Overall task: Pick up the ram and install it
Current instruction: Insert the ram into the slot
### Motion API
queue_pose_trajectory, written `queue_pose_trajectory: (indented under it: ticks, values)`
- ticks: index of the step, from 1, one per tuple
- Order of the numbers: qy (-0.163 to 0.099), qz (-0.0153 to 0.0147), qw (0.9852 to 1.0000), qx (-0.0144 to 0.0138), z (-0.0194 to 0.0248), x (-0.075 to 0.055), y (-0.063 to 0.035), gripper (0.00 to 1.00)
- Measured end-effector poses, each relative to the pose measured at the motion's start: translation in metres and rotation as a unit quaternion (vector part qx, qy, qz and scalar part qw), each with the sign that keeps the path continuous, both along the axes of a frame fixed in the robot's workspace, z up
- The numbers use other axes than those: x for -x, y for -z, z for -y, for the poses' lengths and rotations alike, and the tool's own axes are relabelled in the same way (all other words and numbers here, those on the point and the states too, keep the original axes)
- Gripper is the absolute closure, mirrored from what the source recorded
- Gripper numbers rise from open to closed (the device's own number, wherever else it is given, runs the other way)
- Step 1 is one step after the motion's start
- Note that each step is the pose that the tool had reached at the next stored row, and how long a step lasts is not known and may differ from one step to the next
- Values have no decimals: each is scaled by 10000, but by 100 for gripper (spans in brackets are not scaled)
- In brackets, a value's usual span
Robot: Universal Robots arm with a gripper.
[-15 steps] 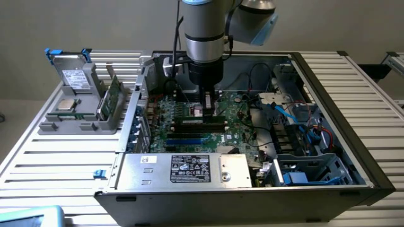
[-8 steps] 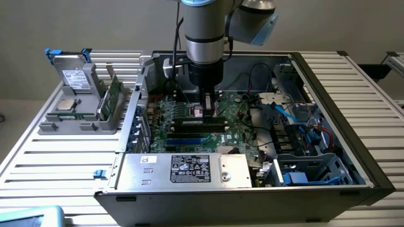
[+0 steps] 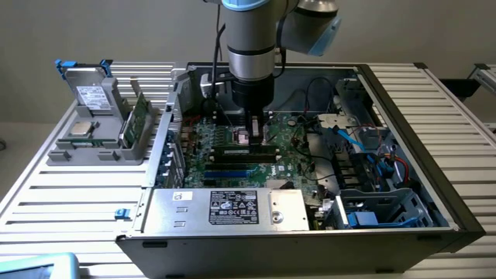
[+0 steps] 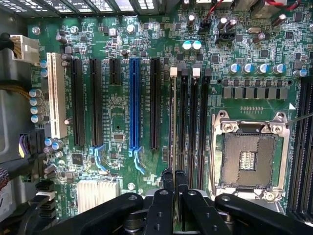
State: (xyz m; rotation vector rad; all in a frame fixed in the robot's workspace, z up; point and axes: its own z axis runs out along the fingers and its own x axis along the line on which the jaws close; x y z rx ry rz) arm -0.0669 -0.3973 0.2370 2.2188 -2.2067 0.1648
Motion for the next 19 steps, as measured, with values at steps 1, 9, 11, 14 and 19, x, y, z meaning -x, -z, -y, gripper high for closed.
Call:
queue_pose_trajectory:
  ticks: [1,9,11,14,19]
  values:
    - [4,1,10000,0,0,0,4,87]
    - [8,18,10000,0,-7,0,20,87]
    - [8,18,10000,0,-7,0,20,87]
    - [11,18,10000,1,-7,0,20,87]
    - [55,19,10000,0,-7,0,23,87]
